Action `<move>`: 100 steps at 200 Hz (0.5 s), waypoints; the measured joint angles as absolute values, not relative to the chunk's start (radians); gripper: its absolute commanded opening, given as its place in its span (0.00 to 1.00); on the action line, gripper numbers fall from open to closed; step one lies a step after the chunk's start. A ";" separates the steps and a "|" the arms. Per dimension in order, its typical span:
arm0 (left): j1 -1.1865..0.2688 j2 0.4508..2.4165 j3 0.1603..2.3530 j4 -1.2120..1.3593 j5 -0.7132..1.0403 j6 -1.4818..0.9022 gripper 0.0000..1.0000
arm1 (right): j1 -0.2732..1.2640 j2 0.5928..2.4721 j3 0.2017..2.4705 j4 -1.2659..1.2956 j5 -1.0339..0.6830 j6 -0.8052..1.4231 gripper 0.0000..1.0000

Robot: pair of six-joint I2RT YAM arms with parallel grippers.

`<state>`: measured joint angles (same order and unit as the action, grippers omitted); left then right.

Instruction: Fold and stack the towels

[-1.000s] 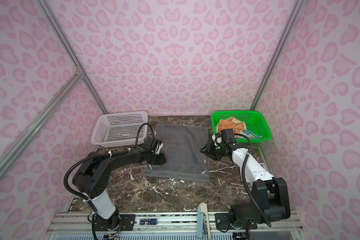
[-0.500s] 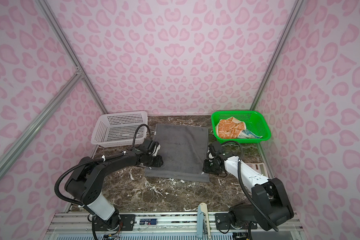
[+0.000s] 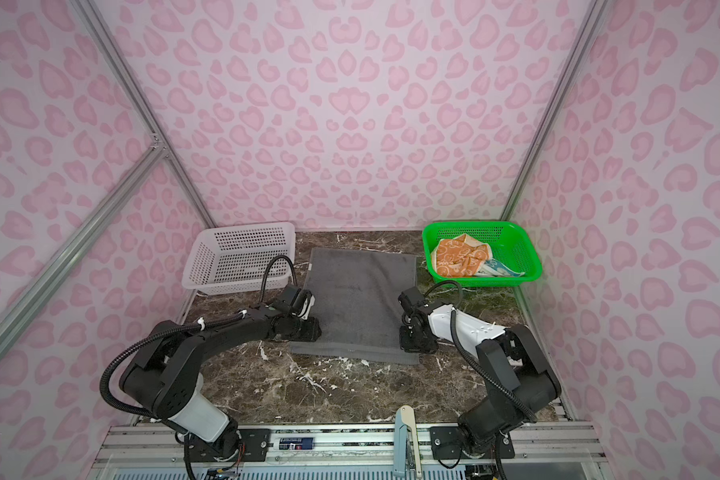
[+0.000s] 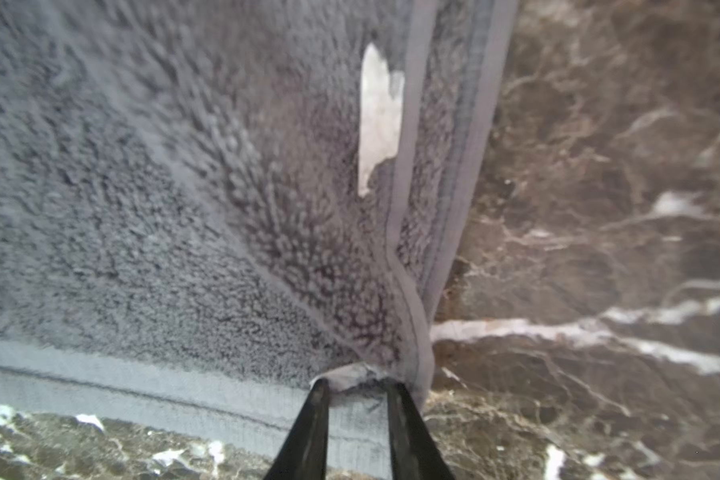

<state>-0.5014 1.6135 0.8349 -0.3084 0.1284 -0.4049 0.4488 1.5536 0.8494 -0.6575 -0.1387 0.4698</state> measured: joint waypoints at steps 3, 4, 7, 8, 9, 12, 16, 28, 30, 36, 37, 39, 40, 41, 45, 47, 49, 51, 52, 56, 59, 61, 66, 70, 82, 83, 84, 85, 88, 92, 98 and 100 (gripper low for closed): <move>-0.501 1.611 0.832 -0.308 0.130 -0.406 0.46 | 0.448 1.553 0.850 -0.658 -0.135 0.469 0.28; -0.501 1.610 0.830 -0.308 0.131 -0.406 0.46 | 0.448 1.553 0.850 -0.659 -0.134 0.469 0.28; -0.501 1.607 0.828 -0.308 0.134 -0.407 0.46 | 0.447 1.554 0.851 -0.661 -0.131 0.468 0.28; -0.501 1.607 0.827 -0.308 0.134 -0.407 0.46 | 0.447 1.554 0.852 -0.663 -0.130 0.467 0.28; -0.501 1.605 0.825 -0.308 0.134 -0.407 0.45 | 0.447 1.554 0.853 -0.664 -0.129 0.467 0.28; -0.501 1.602 0.822 -0.308 0.135 -0.408 0.45 | 0.445 1.554 0.855 -0.667 -0.127 0.467 0.28; -0.501 1.599 0.819 -0.308 0.136 -0.410 0.44 | 0.443 1.556 0.859 -0.673 -0.122 0.467 0.28; -0.503 1.587 0.806 -0.308 0.144 -0.411 0.42 | 0.436 1.565 0.874 -0.683 -0.107 0.455 0.28; -0.503 1.584 0.804 -0.308 0.146 -0.412 0.42 | 0.435 1.566 0.876 -0.684 -0.106 0.454 0.28; -0.503 1.578 0.796 -0.308 0.151 -0.414 0.42 | 0.430 1.570 0.884 -0.686 -0.105 0.448 0.29; -0.503 1.576 0.795 -0.308 0.152 -0.414 0.42 | 0.430 1.570 0.885 -0.686 -0.105 0.448 0.29; -0.503 1.574 0.794 -0.308 0.154 -0.414 0.42 | 0.429 1.571 0.888 -0.686 -0.105 0.445 0.29; -0.503 1.572 0.792 -0.308 0.155 -0.414 0.42 | 0.429 1.571 0.890 -0.686 -0.105 0.443 0.29; -0.503 1.571 0.791 -0.308 0.156 -0.415 0.42 | 0.429 1.571 0.891 -0.686 -0.105 0.442 0.29; -0.503 1.565 0.787 -0.313 0.159 -0.417 0.42 | 0.426 1.571 0.895 -0.688 -0.106 0.436 0.30; -0.503 1.561 0.785 -0.315 0.159 -0.417 0.42 | 0.424 1.571 0.898 -0.688 -0.106 0.433 0.30; -0.503 1.558 0.782 -0.318 0.159 -0.417 0.42 | 0.424 1.570 0.900 -0.689 -0.106 0.432 0.31; -0.504 1.555 0.781 -0.319 0.160 -0.417 0.42 | 0.423 1.569 0.902 -0.689 -0.106 0.430 0.31; -0.504 1.552 0.780 -0.321 0.160 -0.417 0.43 | 0.423 1.568 0.903 -0.688 -0.107 0.429 0.31; -0.504 1.546 0.776 -0.326 0.161 -0.418 0.43 | 0.422 1.566 0.906 -0.688 -0.109 0.427 0.32; -0.504 1.540 0.773 -0.333 0.161 -0.418 0.43 | 0.421 1.563 0.907 -0.687 -0.111 0.423 0.33; -0.504 1.537 0.772 -0.338 0.161 -0.418 0.44 | 0.421 1.561 0.907 -0.687 -0.113 0.422 0.34; -0.504 1.528 0.771 -0.348 0.160 -0.418 0.45 | 0.420 1.552 0.908 -0.687 -0.121 0.417 0.35; -0.504 1.522 0.770 -0.356 0.160 -0.418 0.45 | 0.421 1.545 0.909 -0.688 -0.127 0.413 0.37; -0.504 1.500 0.771 -0.376 0.159 -0.418 0.48 | 0.421 1.520 0.910 -0.688 -0.144 0.408 0.40; -0.504 1.499 0.772 -0.376 0.159 -0.418 0.48 | 0.421 1.519 0.910 -0.688 -0.145 0.407 0.40; -0.504 1.498 0.772 -0.377 0.159 -0.418 0.49 | 0.421 1.516 0.911 -0.687 -0.148 0.408 0.40; -0.504 1.496 0.773 -0.380 0.157 -0.418 0.49 | 0.421 1.515 0.911 -0.687 -0.149 0.408 0.40; -0.504 1.492 0.775 -0.386 0.157 -0.418 0.50 | 0.421 1.509 0.911 -0.685 -0.154 0.407 0.41; -0.504 1.486 0.779 -0.395 0.157 -0.418 0.51 | 0.420 1.504 0.911 -0.684 -0.160 0.407 0.42; -0.504 1.479 0.788 -0.405 0.157 -0.418 0.52 | 0.419 1.496 0.911 -0.683 -0.169 0.408 0.42; -0.504 1.477 0.790 -0.408 0.157 -0.418 0.53 | 0.419 1.494 0.911 -0.683 -0.173 0.408 0.42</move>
<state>-0.5037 1.4773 0.7902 -0.4076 0.1570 -0.4175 0.4191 1.4940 0.9108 -0.6834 -0.1726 0.4076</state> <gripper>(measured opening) 0.503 0.415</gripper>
